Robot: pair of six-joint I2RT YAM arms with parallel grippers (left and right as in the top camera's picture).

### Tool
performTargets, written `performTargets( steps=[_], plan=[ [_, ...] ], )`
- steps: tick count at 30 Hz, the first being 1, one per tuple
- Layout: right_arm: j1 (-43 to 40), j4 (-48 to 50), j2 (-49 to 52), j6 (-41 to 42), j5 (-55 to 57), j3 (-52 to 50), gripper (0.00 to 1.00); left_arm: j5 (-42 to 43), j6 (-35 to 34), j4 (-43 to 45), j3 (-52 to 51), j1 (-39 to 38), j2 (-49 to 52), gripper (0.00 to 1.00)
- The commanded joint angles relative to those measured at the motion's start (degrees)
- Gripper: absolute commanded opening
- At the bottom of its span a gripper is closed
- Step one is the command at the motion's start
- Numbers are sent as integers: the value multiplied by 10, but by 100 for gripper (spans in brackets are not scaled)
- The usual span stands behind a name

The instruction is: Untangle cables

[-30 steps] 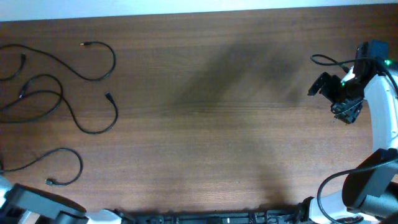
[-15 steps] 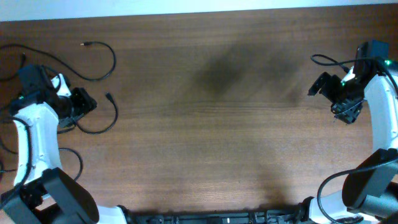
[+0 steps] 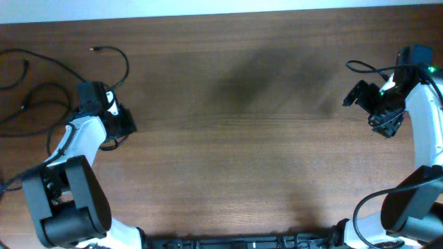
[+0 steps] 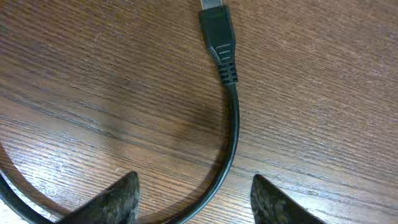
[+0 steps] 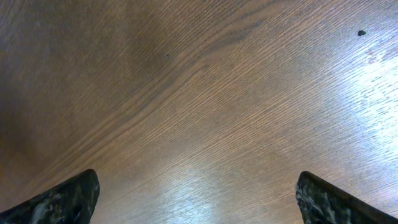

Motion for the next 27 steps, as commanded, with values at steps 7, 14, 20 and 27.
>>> performTargets(
  steps=[7,14,20,27],
  plan=[
    [0,0,-11,-4,3,2,98,-6,13,28,-3,-3,52,26],
    [0,0,-11,-4,3,2,99,-19,-56,126,-3,7,52,6],
    [0,0,-11,-4,3,2,98,-32,-55,169,-3,34,52,24],
    [0,0,-11,-4,3,2,98,-61,-52,164,43,169,42,82]
  ],
)
